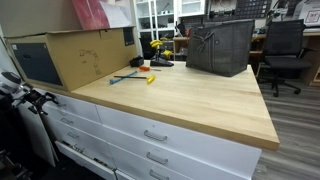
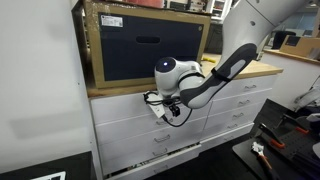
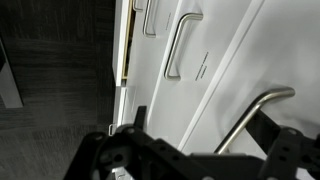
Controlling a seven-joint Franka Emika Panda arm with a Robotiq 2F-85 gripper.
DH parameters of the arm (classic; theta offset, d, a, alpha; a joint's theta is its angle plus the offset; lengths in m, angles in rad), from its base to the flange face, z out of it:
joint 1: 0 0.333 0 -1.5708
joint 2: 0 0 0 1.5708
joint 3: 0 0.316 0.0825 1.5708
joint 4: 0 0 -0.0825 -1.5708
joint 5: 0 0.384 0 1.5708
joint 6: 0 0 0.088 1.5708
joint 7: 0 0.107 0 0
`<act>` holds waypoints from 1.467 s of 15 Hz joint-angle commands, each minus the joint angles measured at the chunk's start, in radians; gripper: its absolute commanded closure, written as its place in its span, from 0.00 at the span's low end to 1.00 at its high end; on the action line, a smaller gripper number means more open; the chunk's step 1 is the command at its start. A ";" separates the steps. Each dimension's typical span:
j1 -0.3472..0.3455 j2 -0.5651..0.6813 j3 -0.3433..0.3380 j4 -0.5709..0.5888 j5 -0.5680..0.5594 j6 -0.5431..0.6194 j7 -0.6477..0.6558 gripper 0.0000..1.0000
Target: Open the top left drawer
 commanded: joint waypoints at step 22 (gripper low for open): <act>-0.007 -0.077 0.098 -0.171 0.001 0.210 -0.009 0.00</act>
